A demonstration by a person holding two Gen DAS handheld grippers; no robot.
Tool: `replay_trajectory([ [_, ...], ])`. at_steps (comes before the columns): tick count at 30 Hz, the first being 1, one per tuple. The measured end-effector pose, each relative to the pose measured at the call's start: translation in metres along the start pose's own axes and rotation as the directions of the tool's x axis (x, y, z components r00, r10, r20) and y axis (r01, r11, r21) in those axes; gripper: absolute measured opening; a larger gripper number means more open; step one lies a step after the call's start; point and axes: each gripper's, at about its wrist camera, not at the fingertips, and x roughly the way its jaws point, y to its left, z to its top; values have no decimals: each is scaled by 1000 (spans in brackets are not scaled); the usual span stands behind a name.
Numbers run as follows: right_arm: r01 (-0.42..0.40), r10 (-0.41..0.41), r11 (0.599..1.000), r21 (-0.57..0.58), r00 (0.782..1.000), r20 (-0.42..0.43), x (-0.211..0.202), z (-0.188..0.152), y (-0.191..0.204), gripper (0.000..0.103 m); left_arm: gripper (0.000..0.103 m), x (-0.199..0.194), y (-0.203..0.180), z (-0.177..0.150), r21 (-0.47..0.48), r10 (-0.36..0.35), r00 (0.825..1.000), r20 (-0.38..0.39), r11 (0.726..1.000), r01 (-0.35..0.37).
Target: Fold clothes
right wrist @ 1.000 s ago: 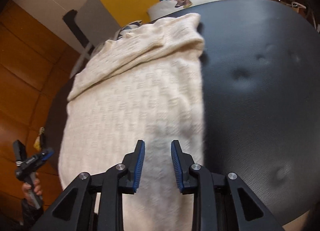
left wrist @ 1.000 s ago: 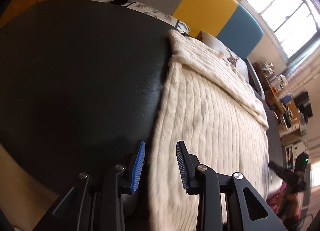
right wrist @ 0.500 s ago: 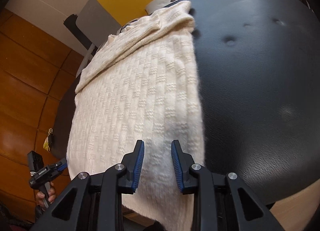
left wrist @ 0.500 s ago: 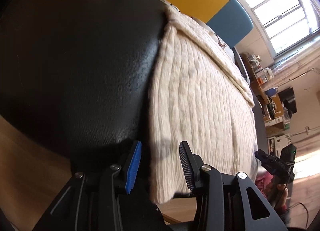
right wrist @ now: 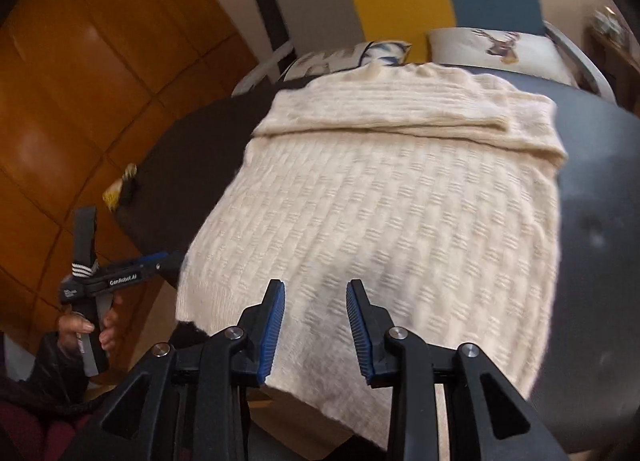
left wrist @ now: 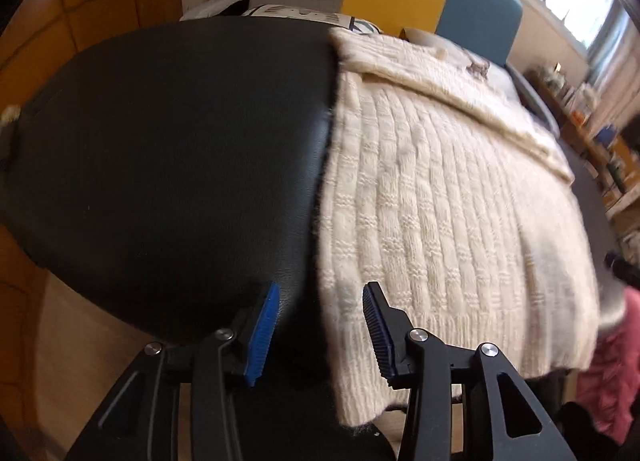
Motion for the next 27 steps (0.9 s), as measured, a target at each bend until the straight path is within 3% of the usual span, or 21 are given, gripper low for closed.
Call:
replay_trajectory([
  [2, -25, 24, 990, 136, 1000, 8, -26, -21, -41, 40, 55, -3, 16, -3, -38, -54, 999, -2, 998, 54],
  [5, -8, -3, 960, 281, 999, 40, -55, -54, -89, 40, 55, -2, 35, -11, -101, -136, 991, -11, 986, 134],
  [9, -37, 14, 905, 423, 998, 57, -70, -82, -135, 40, 55, 4, 31, -17, -114, -218, 976, -4, 970, 216],
  [13, -112, 83, 884, 453, 993, 84, -61, -87, -141, 40, 55, 14, 19, -18, -93, -255, 967, -19, 963, 252],
  [21, -74, 84, 887, 456, 996, -2, -29, -84, -144, 40, 55, 14, 16, -23, -59, -256, 967, -10, 965, 255],
  [27, -110, 114, 888, 447, 993, 19, -20, -79, -148, 40, 55, 24, 15, -17, -48, -298, 953, -44, 954, 296],
])
